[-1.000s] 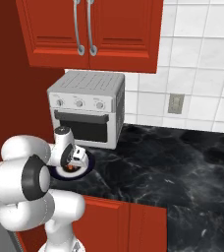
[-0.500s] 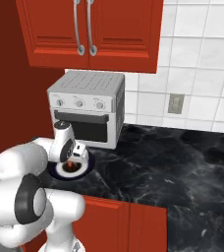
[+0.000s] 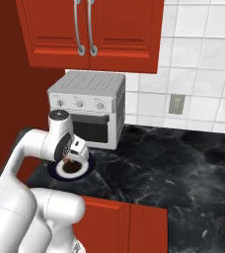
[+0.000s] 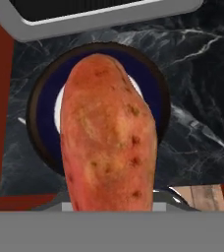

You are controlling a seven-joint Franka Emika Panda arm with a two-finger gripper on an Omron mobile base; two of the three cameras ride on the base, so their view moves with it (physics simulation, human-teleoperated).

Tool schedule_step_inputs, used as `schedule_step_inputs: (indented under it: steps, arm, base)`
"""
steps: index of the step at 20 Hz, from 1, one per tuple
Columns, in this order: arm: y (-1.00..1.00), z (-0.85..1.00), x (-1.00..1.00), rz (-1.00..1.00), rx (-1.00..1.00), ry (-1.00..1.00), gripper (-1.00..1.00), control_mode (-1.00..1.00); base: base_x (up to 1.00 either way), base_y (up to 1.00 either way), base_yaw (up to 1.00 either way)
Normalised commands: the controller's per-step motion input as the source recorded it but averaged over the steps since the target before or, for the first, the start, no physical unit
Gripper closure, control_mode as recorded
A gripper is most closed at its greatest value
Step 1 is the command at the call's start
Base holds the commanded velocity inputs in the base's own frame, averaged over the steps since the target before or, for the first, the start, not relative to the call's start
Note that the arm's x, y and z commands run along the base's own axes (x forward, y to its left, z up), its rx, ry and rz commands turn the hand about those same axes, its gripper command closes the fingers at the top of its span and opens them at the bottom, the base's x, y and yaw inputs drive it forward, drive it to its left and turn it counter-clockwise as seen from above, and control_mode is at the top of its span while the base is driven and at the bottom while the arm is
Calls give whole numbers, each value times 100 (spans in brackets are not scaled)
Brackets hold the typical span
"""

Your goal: Place the sweet potato on the bottom rack of the oven.

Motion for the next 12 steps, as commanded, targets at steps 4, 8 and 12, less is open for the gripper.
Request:
schedule_step_inputs:
  steps: [4, 8, 12]
  arm:
    - [-7, 100, -77, 0, -7, 0, 100, -100]
    - [-11, 57, -26, 0, -27, -1, 100, -100]
    - [-27, 6, -38, 1, -9, -6, 100, -100]
  base:
    - [0, 0, 0]
    - [0, 0, 0]
    - [0, 0, 0]
